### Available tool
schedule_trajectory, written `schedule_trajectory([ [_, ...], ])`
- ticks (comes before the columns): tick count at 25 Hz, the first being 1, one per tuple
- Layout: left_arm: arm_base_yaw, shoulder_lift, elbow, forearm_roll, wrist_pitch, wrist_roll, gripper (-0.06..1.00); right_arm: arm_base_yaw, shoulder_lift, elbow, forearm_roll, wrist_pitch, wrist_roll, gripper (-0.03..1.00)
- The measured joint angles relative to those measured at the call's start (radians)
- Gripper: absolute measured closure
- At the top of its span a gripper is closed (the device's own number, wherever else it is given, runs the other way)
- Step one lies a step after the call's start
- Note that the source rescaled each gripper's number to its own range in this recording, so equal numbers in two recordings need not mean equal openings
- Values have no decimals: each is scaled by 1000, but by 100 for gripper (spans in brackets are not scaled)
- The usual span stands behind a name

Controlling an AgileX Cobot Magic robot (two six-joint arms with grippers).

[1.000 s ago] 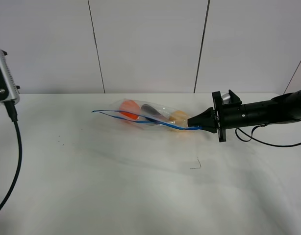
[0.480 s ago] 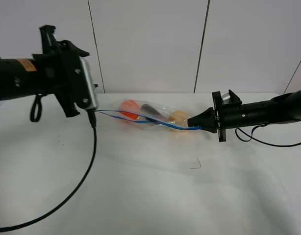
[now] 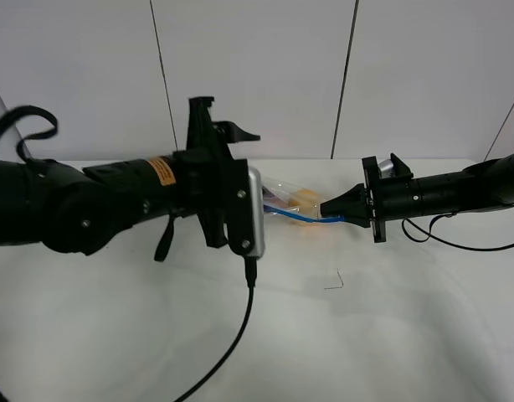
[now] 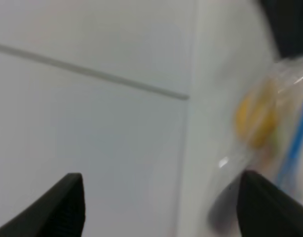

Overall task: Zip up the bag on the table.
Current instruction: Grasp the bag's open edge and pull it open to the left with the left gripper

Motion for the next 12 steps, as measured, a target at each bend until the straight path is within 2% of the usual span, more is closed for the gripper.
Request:
schedule_trajectory([
  [6,-104,108,0,0,-81,-5,-5,0,0,0,0,0,0,97],
  [12,-117,218,-23,-32,-170,-5,-5,0,0,0,0,0,-1,97],
])
